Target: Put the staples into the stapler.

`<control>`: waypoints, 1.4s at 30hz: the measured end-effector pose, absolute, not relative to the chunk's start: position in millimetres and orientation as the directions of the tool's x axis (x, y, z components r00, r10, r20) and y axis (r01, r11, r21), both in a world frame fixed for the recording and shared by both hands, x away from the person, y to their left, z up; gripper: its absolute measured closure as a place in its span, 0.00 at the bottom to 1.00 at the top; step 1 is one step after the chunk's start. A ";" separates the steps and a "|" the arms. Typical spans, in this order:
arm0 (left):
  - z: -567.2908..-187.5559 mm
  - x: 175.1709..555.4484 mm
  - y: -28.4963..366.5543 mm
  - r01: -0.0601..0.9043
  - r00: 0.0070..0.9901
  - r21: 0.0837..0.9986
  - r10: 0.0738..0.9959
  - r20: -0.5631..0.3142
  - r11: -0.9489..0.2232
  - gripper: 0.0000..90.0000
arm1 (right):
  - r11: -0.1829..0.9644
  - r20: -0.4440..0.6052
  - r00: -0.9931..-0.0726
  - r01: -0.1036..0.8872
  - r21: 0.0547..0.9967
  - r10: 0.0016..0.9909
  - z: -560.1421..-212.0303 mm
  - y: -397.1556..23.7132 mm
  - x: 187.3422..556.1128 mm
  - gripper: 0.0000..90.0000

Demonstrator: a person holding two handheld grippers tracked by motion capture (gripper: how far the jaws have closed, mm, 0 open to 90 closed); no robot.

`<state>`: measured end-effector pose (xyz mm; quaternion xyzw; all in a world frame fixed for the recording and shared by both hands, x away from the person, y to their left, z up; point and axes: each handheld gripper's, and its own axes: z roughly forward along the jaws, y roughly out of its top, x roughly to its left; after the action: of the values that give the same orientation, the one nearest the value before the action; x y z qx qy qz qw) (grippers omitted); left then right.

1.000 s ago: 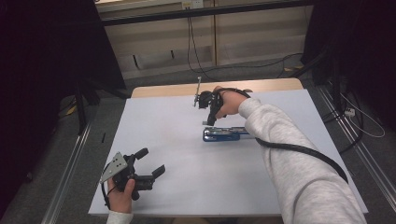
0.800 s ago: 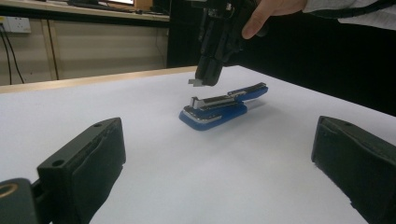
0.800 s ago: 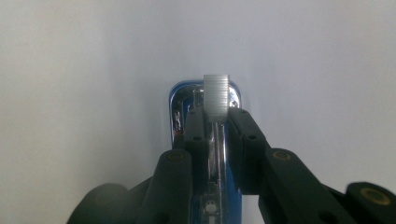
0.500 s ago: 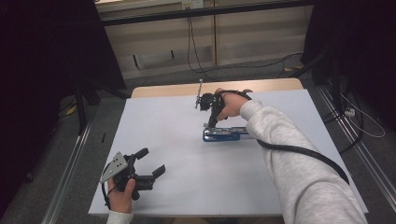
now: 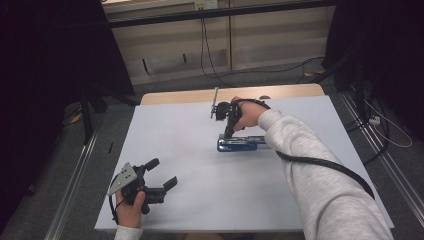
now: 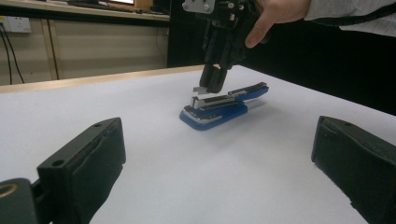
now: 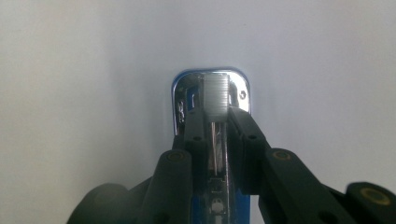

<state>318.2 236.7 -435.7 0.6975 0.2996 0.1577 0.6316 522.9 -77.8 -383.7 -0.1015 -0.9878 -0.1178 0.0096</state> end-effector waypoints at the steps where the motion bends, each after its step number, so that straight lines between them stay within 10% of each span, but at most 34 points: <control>1: -435.7 318.2 236.6 0.219 0.771 0.976 0.617 -0.158 -0.023 0.03 | 0.952 0.043 -0.979 0.203 0.231 0.198 -383.7 -77.8 522.9 0.87; 42: -435.9 319.0 235.7 0.221 0.773 0.975 0.616 -0.154 -0.034 0.03 | 0.954 0.050 -0.978 0.208 0.218 0.202 -393.1 -78.4 522.2 0.87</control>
<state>319.0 235.7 -435.9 0.7015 0.2980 0.1573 0.6280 522.2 -78.4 -393.1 -0.1037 -0.9882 -0.1116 0.0134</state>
